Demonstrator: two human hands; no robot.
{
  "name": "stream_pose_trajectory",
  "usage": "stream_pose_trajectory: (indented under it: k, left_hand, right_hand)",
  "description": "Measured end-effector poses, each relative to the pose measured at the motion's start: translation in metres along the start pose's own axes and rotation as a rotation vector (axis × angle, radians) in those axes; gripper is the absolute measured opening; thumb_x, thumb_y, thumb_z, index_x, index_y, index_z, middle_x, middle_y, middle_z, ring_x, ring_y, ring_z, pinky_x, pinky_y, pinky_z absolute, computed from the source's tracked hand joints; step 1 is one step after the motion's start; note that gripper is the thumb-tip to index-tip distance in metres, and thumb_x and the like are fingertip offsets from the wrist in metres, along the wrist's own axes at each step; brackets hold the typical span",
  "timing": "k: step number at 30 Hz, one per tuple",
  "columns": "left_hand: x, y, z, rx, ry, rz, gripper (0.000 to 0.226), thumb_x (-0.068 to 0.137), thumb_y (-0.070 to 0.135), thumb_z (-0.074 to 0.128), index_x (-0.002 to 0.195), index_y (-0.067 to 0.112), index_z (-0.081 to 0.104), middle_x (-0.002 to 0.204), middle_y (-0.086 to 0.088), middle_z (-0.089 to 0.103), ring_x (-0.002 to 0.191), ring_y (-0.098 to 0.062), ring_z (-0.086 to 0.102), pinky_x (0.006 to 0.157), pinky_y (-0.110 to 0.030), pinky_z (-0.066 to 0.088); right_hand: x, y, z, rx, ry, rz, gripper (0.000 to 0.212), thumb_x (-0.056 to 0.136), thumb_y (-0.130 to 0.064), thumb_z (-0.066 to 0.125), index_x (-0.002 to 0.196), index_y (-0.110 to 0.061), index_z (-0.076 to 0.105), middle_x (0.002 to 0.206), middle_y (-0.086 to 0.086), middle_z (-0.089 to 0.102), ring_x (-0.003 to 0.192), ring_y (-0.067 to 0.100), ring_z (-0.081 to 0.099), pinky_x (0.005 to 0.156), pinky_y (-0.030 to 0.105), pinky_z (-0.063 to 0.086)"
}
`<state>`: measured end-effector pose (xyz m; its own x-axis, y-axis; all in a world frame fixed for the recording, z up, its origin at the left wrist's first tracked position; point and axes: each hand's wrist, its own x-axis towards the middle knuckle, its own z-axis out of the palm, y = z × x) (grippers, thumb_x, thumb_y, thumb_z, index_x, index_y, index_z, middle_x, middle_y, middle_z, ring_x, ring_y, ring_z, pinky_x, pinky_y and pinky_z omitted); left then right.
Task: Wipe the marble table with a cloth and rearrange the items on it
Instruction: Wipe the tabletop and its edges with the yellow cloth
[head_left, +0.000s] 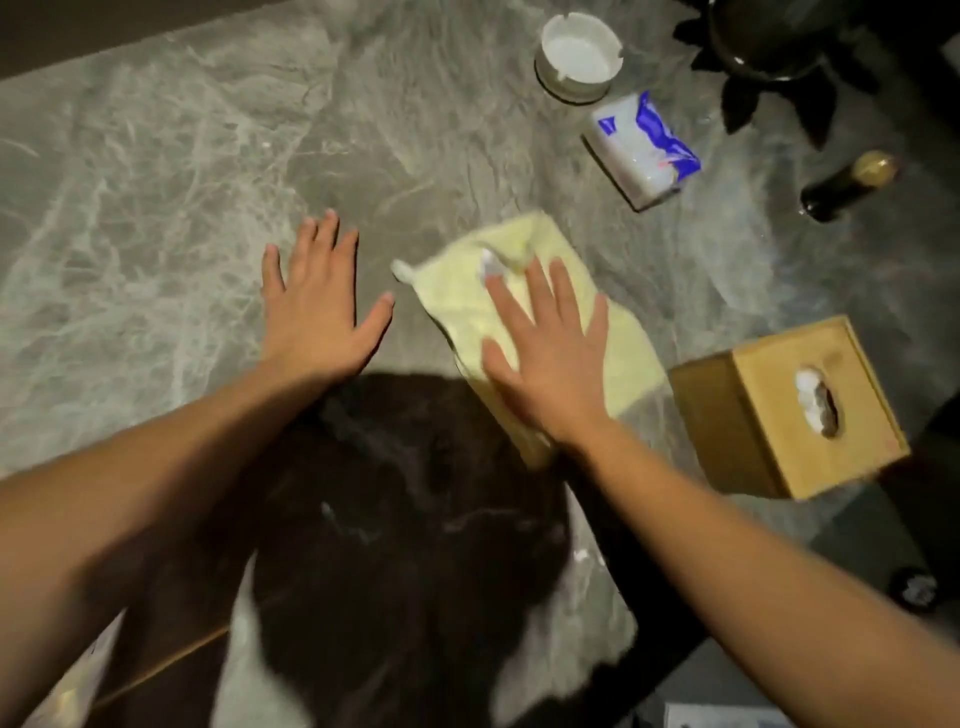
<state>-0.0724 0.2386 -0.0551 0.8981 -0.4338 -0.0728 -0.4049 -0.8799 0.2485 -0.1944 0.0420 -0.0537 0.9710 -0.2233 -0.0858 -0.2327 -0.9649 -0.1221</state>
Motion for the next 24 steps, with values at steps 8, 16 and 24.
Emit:
stream_pose_trajectory:
  k: [8,16,24]
  left_hand:
    - [-0.064,0.004,-0.002,-0.069,-0.171,0.499,0.065,0.086,0.057,0.023,0.142,0.027,0.037,0.157,0.001,0.023,0.147,-0.016,0.011,0.117,-0.048,0.001]
    - [-0.027,-0.091,-0.021,-0.014,0.084,-0.024,0.058,0.087,0.046,0.036,0.139,0.021,0.036,0.154,-0.01,0.024,0.143,-0.032,0.018,0.11,-0.063,0.01]
    - [-0.025,-0.097,-0.015,0.062,0.12,-0.119,0.058,0.092,0.05,0.027,0.14,0.02,0.039,0.154,-0.009,0.03,0.142,-0.032,0.025,0.111,-0.058,0.014]
  right_hand:
    - [-0.234,-0.031,0.018,-0.079,-0.049,0.149,0.064,0.093,-0.046,0.038,0.151,-0.029,0.015,0.154,0.012,0.027,0.147,0.031,0.007,0.108,0.062,0.017]
    - [-0.223,-0.07,0.014,0.067,-0.097,0.239,0.064,0.088,-0.047,0.032,0.15,-0.037,0.02,0.155,0.011,0.027,0.147,0.028,0.011,0.112,0.057,0.008]
    - [0.006,-0.125,0.01,0.019,-0.05,0.019,0.067,0.086,-0.059,0.023,0.15,-0.041,0.014,0.159,0.011,0.017,0.147,0.027,0.008,0.111,0.06,0.007]
